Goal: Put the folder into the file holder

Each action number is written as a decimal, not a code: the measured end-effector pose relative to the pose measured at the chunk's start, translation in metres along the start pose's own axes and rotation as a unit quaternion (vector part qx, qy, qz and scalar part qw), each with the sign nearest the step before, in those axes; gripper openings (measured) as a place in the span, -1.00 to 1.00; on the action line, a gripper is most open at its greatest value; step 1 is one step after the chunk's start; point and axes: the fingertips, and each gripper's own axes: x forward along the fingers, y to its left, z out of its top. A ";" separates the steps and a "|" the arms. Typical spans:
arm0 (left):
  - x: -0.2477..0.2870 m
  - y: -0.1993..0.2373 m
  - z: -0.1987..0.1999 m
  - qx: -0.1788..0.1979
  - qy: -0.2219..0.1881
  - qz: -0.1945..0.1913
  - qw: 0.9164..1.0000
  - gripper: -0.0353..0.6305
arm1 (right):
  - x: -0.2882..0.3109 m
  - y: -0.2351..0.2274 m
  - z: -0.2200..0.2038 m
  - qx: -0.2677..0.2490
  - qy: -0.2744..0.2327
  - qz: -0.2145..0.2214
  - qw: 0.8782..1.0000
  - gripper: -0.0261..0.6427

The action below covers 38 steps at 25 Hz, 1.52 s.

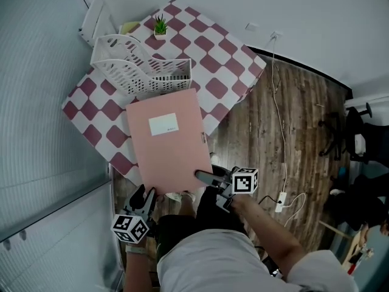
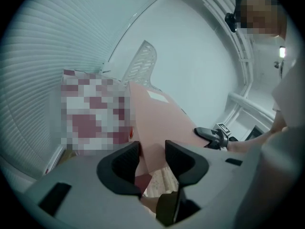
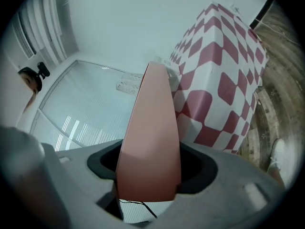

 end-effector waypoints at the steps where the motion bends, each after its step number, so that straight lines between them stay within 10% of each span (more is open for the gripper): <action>1: 0.003 -0.004 0.002 0.004 0.001 -0.006 1.000 -0.42 | -0.004 0.002 0.005 -0.011 -0.004 0.002 1.000 0.00; 22: 0.073 -0.104 0.092 0.075 -0.039 -0.073 0.994 -0.42 | -0.081 0.062 0.141 -0.161 -0.063 0.039 0.984 -0.01; 38: 0.142 -0.149 0.174 0.091 -0.118 -0.017 0.989 -0.43 | -0.096 0.076 0.265 -0.234 -0.053 0.109 0.965 -0.01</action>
